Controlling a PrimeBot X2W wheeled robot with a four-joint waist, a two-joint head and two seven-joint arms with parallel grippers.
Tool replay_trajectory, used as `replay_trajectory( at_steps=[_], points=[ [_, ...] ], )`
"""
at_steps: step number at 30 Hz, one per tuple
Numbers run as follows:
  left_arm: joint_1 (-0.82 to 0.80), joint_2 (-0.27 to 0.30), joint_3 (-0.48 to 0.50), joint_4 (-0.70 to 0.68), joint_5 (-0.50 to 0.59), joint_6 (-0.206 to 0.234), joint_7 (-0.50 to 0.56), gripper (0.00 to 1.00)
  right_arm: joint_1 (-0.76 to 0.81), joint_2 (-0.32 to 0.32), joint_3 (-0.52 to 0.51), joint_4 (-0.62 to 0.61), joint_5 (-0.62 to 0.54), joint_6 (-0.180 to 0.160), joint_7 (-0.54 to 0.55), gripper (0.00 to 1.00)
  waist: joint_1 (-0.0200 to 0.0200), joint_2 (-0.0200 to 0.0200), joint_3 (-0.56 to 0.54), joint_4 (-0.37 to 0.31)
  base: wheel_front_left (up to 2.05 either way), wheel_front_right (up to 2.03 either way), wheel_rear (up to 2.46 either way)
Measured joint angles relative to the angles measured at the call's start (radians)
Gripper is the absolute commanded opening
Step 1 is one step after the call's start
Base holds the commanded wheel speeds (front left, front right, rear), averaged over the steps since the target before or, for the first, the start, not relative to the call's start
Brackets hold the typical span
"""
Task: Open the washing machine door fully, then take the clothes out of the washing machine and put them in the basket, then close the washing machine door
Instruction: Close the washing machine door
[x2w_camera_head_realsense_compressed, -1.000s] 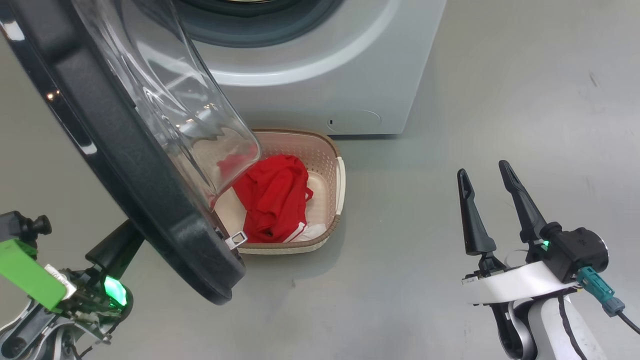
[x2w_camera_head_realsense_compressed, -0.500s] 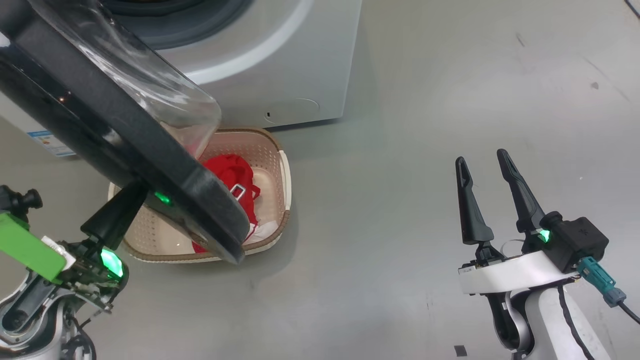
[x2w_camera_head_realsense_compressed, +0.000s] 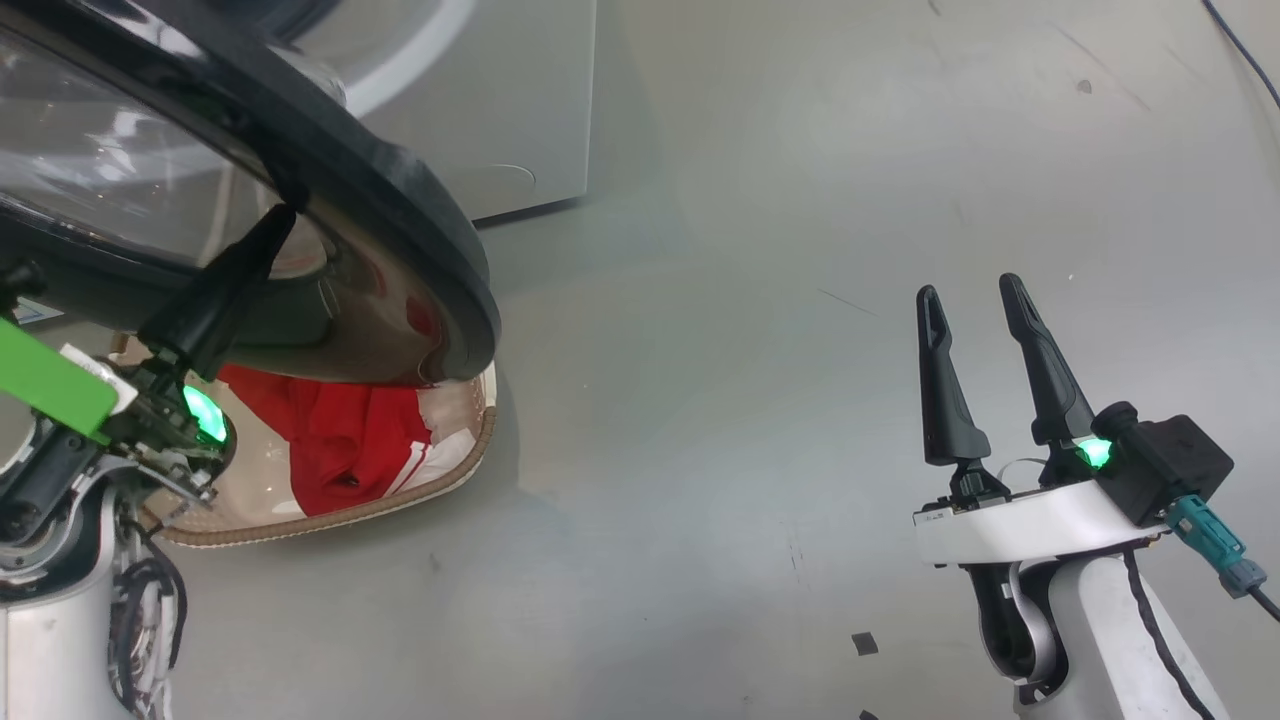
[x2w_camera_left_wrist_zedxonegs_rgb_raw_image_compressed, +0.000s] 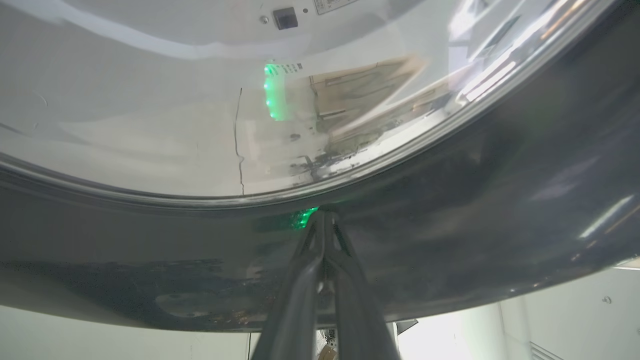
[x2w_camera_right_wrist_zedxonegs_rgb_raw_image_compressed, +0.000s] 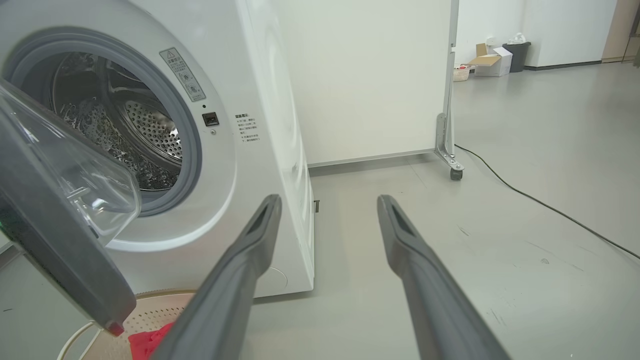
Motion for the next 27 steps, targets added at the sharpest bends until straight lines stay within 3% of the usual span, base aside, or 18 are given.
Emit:
replay_trajectory(
  at_steps=[27],
  points=[
    [-0.371, 0.071, 0.054, 0.141, 0.119, 0.105, -0.146, 0.0, -0.097, 0.003, 0.052, -0.023, 0.097, -0.018, 0.0, 1.0, 0.0, 0.0, 0.148, -0.169, 0.0, 0.0, 0.0]
  ],
)
